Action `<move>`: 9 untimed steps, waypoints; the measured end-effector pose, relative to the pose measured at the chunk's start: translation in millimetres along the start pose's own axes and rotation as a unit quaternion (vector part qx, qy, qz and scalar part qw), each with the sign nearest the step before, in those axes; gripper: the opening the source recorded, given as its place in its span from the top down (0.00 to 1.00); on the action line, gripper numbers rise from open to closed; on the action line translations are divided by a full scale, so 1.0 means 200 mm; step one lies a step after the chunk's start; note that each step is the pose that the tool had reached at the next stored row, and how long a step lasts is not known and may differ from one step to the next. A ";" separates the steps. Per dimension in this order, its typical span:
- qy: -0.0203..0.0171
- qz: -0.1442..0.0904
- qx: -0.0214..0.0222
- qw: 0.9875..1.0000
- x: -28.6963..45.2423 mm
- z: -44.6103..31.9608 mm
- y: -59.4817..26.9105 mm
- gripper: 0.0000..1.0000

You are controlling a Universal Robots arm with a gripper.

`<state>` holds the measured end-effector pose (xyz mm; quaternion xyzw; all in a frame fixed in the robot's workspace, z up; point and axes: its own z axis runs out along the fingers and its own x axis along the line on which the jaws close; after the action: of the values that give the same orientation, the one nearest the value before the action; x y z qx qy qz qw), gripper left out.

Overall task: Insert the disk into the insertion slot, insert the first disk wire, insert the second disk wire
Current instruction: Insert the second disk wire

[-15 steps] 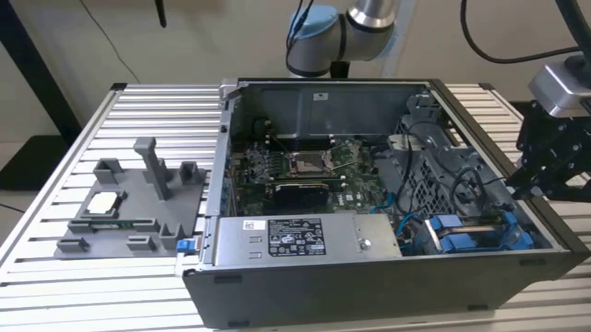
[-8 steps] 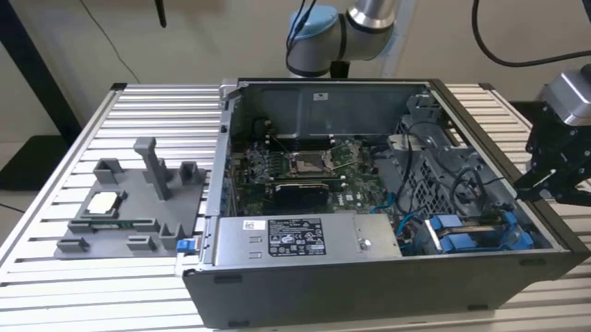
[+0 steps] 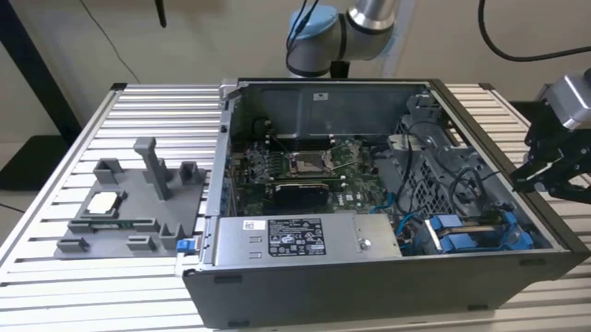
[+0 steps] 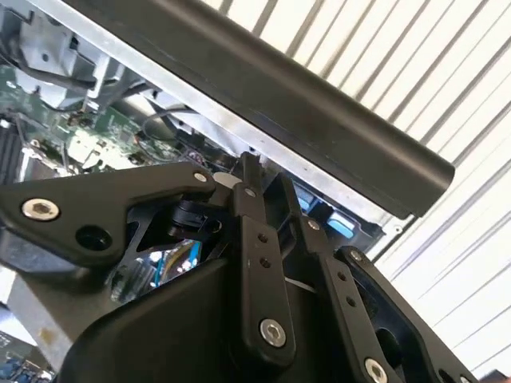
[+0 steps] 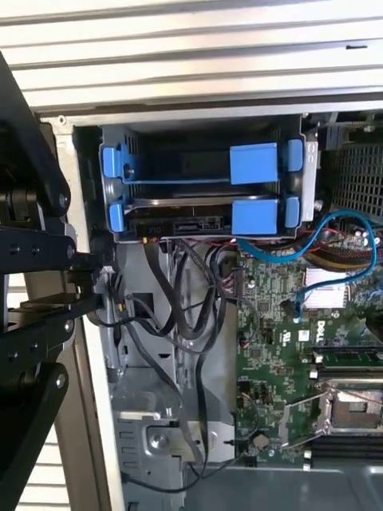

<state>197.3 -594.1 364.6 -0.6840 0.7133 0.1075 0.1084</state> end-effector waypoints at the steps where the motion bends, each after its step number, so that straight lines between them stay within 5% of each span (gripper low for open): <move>1: -0.004 0.001 0.000 1.000 0.004 0.003 0.000 0.73; 4: -0.008 0.002 0.000 1.000 0.014 0.016 -0.001 0.73; 9: -0.008 0.002 0.000 1.000 0.017 0.018 -0.001 0.82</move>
<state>197.3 -596.2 360.1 -0.6816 0.7140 0.1126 0.1138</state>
